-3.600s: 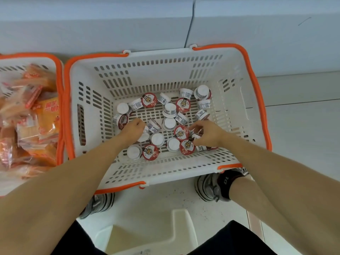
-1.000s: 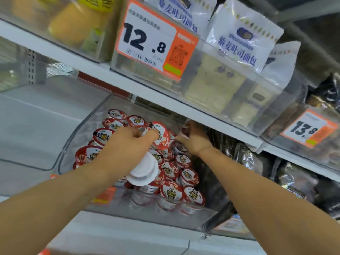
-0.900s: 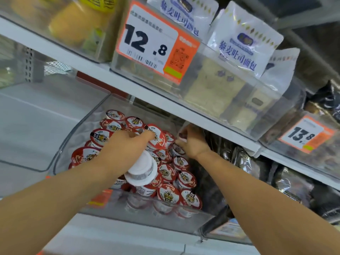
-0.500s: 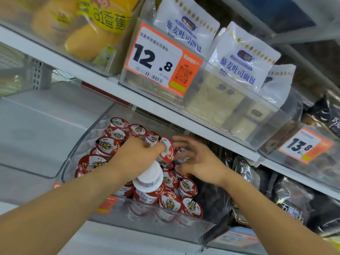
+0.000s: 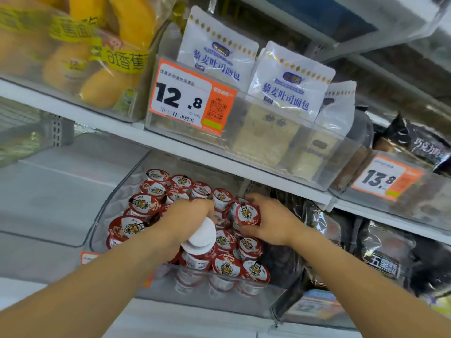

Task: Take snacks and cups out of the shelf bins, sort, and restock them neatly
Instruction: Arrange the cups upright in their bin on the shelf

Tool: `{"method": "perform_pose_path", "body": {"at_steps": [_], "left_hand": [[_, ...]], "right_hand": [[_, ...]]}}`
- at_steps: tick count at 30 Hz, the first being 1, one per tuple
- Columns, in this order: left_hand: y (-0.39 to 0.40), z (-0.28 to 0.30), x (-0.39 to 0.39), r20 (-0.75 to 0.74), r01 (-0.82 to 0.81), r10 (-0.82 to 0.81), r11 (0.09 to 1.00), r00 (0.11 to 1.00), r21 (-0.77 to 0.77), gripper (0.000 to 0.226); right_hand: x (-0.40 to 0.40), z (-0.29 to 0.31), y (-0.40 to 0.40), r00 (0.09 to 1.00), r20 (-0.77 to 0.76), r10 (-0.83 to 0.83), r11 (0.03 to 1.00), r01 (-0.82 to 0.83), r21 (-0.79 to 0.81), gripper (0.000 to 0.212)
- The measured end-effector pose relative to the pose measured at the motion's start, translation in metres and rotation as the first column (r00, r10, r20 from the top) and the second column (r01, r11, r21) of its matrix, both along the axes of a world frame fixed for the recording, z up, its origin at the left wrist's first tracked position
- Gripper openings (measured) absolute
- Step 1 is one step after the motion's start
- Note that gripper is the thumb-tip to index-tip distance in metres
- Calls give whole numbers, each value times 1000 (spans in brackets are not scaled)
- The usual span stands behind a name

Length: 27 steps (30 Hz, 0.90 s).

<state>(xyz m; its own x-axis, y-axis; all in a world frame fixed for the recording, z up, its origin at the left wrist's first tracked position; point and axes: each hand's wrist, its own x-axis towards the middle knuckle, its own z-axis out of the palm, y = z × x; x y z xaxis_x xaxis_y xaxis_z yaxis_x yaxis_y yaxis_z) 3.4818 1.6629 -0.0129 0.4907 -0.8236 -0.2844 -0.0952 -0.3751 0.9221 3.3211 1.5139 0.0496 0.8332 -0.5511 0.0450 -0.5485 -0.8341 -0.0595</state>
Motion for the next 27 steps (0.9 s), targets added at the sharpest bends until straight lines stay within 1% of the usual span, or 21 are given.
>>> {"method": "perform_pose_path", "body": {"at_steps": [1, 2, 3, 4, 5, 7, 8, 9, 10, 11, 13, 14, 15, 17, 18, 19, 20, 22, 24, 26, 27], "left_hand": [[-18, -18, 17, -53, -1, 1, 1000, 999, 8, 28], [-23, -21, 26, -136, -37, 33, 999, 990, -21, 22], [-18, -16, 23, -152, -99, 85, 992, 985, -81, 15], [-1, 7, 4, -153, -200, 179, 970, 972, -135, 8], [7, 29, -15, -184, -283, 252, 945, 950, -164, 10], [7, 34, -27, -205, -366, 317, 888, 926, -280, 22], [1, 36, -27, -149, -344, 311, 864, 939, -368, 16], [-5, 37, -29, -38, -298, 313, 849, 949, -437, 7], [-15, 38, -26, 79, -250, 325, 842, 942, -479, 10], [-22, 38, -28, 196, -210, 346, 840, 917, -501, 11], [-35, 36, -29, 384, -104, 336, 853, 860, -512, 4], [-41, 32, -30, 474, -30, 297, 870, 829, -491, 7], [-47, 26, -28, 573, 45, 228, 905, 787, -423, 17], [-54, 15, -23, 762, 153, 15, 977, 648, -149, 37], [-56, 11, -20, 819, 147, -74, 989, 569, -13, 46], [-57, 8, -16, 856, 109, -125, 991, 501, 81, 51], [-57, 6, -14, 880, 69, -157, 988, 449, 141, 50], [-59, 8, -12, 907, 40, -210, 977, 365, 210, 43], [-61, 9, -11, 913, 47, -266, 963, 311, 264, 44], [-62, 11, -11, 898, 60, -286, 957, 334, 283, 47], [-63, 12, -10, 898, 62, -273, 961, 346, 268, 50]], "right_hand": [[5, -2, -7, 999, -47, -20, 1000, 19, -21, 87], [10, -6, -11, 993, -114, -37, 998, 31, -51, 89], [14, -9, -13, 983, -180, -46, 995, 29, -93, 89], [15, -12, -15, 974, -223, -50, 992, 22, -126, 89], [16, -14, -16, 973, -225, -40, 990, 8, -139, 87], [13, -10, -13, 990, -141, -8, 992, -10, -126, 74], [10, -8, -13, 996, -86, 19, 993, -29, -118, 63], [6, -6, -12, 998, -52, 41, 992, -47, -115, 52], [2, -4, -13, 998, -41, 49, 992, -54, -115, 43], [-2, -3, -14, 997, -48, 54, 991, -60, -122, 38], [-8, -3, -15, 996, -70, 50, 989, -59, -132, 36], [-8, -4, -15, 997, -66, 49, 990, -58, -132, 37], [-7, -5, -15, 997, -58, 51, 990, -58, -129, 41], [-2, -9, -12, 996, -79, 52, 992, -61, -115, 58], [1, -12, -12, 993, -110, 49, 993, -60, -105, 66], [4, -14, -11, 989, -144, 45, 994, -59, -97, 70], [7, -16, -11, 984, -173, 41, 994, -57, -88, 71], [12, -17, -8, 982, -187, 39, 996, -54, -76, 64], [17, -16, -7, 989, -144, 29, 994, -43, -98, 51], [20, -16, -11, 995, -103, 6, 992, -18, -123, 42], [20, -16, -14, 995, -101, -3, 993, -10, -121, 43]]}}
